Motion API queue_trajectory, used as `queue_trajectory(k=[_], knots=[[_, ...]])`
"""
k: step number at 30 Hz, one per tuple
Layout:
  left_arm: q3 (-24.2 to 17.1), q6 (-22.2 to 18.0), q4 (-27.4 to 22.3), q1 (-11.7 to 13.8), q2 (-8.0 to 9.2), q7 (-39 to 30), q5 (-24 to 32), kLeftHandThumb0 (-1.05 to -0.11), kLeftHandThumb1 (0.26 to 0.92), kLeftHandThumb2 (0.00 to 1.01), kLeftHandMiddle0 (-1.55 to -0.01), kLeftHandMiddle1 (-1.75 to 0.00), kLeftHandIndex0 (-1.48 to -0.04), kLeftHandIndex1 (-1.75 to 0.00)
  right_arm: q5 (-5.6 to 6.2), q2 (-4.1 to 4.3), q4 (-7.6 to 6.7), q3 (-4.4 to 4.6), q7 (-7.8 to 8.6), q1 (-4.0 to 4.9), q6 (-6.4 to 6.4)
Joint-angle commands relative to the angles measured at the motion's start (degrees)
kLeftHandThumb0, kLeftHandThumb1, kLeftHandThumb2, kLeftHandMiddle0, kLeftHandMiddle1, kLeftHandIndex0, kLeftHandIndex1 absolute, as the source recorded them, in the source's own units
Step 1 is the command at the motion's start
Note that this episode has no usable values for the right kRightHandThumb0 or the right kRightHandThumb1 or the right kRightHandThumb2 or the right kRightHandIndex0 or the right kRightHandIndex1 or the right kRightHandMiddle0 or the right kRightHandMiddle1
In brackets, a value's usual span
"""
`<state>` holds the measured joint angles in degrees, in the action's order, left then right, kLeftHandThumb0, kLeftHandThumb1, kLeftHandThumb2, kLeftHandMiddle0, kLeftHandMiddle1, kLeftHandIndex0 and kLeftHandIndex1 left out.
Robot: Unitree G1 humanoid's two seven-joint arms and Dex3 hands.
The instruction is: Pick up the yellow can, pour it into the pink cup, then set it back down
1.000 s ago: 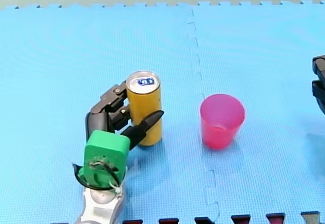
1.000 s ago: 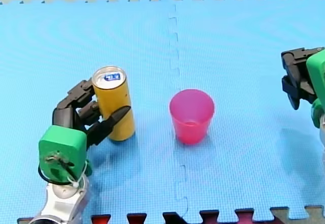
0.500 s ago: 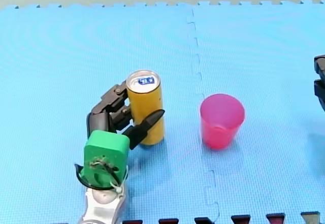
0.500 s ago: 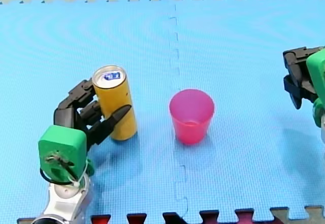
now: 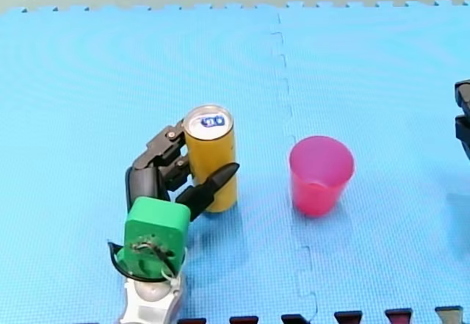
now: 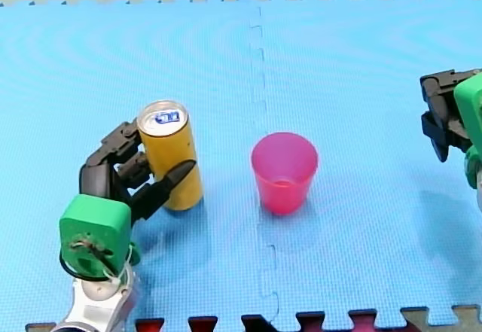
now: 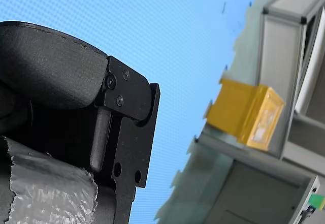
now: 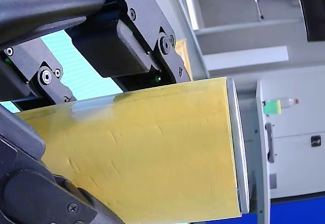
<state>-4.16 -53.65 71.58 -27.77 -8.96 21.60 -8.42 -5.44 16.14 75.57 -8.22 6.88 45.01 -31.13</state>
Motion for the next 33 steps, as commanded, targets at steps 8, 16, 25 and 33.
queue_trajectory(k=[8, 16, 25, 33], knots=[[4.98, -0.20, 0.65, 0.12, 2.32, 9.60, -8.36, -0.346, 0.867, 0.00, -1.22, 0.00, -1.11, 0.00, 0.28, 0.37, -0.31, -0.23, -0.22, -0.30, -0.21], [5.89, 1.46, 1.60, 0.10, 2.86, 8.47, -8.24, -0.414, 0.870, 0.00, -1.08, 0.00, -0.96, 0.00, 0.78, 0.62, -0.39, -0.57, 0.73, -0.36, -0.02], [4.18, 3.50, 1.61, -0.11, 1.88, 3.99, -4.29, -0.669, 0.825, 0.00, -0.70, 0.00, -0.74, 0.00, 0.83, 0.70, -0.34, -0.66, 0.83, -0.25, 0.10], [1.72, 3.53, 1.81, 0.19, 0.83, -2.75, 0.10, -0.808, 0.846, 0.01, -0.48, 0.00, -0.47, 0.00, 0.73, 0.83, -0.35, -0.58, 0.53, -0.24, 0.04]])
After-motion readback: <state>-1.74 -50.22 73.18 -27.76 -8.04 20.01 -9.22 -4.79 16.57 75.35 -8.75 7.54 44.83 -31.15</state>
